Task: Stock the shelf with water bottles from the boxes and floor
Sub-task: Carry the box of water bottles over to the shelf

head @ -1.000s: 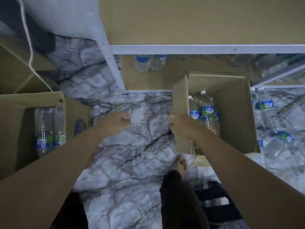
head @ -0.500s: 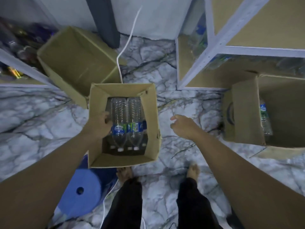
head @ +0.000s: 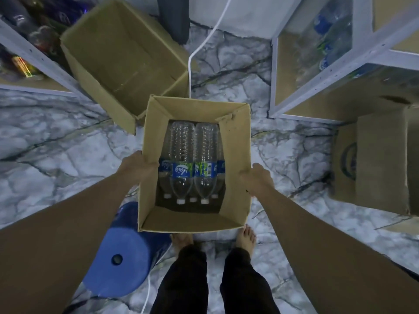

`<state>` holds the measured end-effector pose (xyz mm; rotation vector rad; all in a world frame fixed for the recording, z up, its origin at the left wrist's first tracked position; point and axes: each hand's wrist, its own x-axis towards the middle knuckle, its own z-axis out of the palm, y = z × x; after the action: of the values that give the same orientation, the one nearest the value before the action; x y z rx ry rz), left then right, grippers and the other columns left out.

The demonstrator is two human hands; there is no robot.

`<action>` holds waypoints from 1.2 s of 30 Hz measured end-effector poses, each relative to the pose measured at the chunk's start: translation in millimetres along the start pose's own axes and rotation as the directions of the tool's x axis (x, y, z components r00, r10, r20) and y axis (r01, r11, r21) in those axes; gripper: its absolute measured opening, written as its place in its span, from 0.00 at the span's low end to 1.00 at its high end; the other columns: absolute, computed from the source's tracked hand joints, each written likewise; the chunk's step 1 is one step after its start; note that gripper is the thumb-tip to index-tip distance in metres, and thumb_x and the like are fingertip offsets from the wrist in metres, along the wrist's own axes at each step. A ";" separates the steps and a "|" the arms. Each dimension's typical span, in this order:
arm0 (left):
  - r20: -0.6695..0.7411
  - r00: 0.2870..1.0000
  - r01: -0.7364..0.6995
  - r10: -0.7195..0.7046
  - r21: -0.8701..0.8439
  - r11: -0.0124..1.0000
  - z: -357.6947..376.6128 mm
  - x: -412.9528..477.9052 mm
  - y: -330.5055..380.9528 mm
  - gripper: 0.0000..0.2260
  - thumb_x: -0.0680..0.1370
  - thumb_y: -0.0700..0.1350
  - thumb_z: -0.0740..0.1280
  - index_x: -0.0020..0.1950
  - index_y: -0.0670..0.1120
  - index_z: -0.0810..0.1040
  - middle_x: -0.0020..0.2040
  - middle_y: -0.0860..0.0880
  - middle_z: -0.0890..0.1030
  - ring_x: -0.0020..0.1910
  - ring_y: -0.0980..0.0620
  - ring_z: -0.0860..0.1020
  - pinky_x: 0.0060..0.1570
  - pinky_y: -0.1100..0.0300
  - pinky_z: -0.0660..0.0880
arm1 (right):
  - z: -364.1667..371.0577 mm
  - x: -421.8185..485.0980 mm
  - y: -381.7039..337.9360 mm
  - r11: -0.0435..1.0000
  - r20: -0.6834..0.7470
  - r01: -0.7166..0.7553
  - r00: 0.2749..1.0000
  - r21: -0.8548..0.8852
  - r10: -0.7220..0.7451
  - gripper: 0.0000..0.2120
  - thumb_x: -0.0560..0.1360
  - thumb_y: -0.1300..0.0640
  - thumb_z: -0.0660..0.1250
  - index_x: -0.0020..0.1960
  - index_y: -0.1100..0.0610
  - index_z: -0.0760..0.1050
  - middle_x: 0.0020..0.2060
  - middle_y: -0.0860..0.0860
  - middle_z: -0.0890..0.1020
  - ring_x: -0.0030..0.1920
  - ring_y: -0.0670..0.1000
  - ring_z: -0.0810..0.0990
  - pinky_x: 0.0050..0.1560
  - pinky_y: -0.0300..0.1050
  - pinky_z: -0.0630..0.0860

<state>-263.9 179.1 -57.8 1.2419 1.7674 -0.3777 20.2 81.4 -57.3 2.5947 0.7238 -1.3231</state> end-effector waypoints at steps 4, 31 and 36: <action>-0.012 0.999 0.053 -0.053 0.026 0.998 2.2 10.8 -4.6 0.17 0.76 0.52 0.66 0.52 0.38 0.75 0.43 0.38 0.81 0.36 0.40 0.83 0.36 0.48 0.82 | 0.0 24.1 1.5 1.000 0.039 -0.017 0.999 -0.023 0.018 0.15 0.78 0.47 0.59 0.45 0.60 0.73 0.36 0.55 0.77 0.37 0.56 0.82 0.39 0.49 0.83; 0.013 0.997 0.070 -0.073 0.156 0.985 47.0 -59.7 78.3 0.09 0.79 0.42 0.60 0.49 0.35 0.73 0.36 0.38 0.82 0.26 0.43 0.82 0.29 0.53 0.81 | -102.5 64.9 89.3 0.906 0.162 0.350 0.934 -0.238 -0.318 0.20 0.83 0.52 0.57 0.33 0.55 0.61 0.32 0.50 0.69 0.30 0.46 0.68 0.32 0.40 0.66; -0.036 0.999 0.044 -0.037 0.203 0.978 68.2 -94.0 114.4 0.12 0.78 0.43 0.62 0.51 0.34 0.75 0.43 0.38 0.81 0.38 0.41 0.82 0.44 0.48 0.81 | -154.6 52.1 126.7 0.904 0.159 0.371 0.926 -0.213 -0.342 0.16 0.83 0.52 0.57 0.40 0.59 0.67 0.33 0.49 0.70 0.33 0.47 0.71 0.30 0.40 0.66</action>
<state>-124.0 129.0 9.2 1.3629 1.8188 -0.5771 218.6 40.4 -16.8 2.2432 1.2988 -1.3651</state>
